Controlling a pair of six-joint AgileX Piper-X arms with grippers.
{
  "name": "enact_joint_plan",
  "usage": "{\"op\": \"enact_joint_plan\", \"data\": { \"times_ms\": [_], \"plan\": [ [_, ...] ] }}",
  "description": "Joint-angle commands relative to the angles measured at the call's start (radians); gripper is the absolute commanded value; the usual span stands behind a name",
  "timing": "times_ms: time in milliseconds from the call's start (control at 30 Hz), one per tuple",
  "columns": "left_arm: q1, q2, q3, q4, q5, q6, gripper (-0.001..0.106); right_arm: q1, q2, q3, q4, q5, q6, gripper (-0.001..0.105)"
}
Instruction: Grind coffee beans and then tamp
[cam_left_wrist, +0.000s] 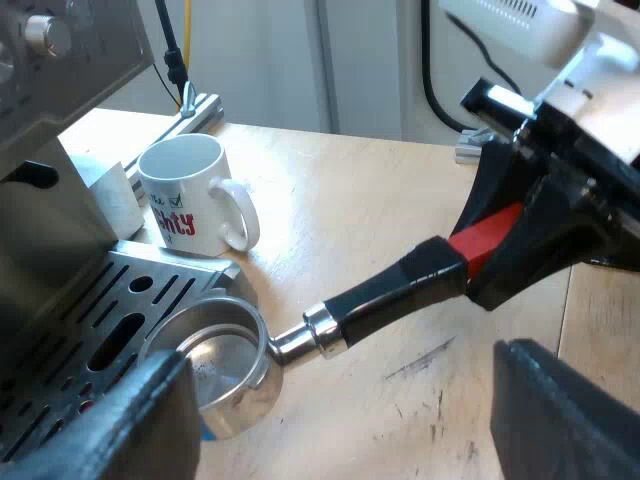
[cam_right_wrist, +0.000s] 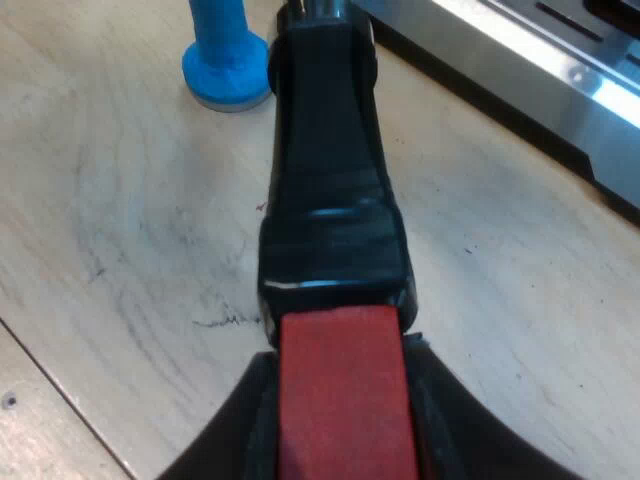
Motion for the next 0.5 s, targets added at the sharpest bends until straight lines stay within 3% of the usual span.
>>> {"op": "enact_joint_plan", "data": {
  "times_ms": [33, 500],
  "plan": [
    [-0.004, -0.006, 0.001, 0.014, 0.005, -0.012, 0.064, 0.000, -0.020, 0.019, -0.080, 0.028, -0.018, 0.000],
    [-0.004, -0.006, 0.026, 0.047, 0.005, -0.012, 0.064, -0.003, -0.020, 0.221, -0.361, 0.035, -0.018, 0.000]
  ]
}}
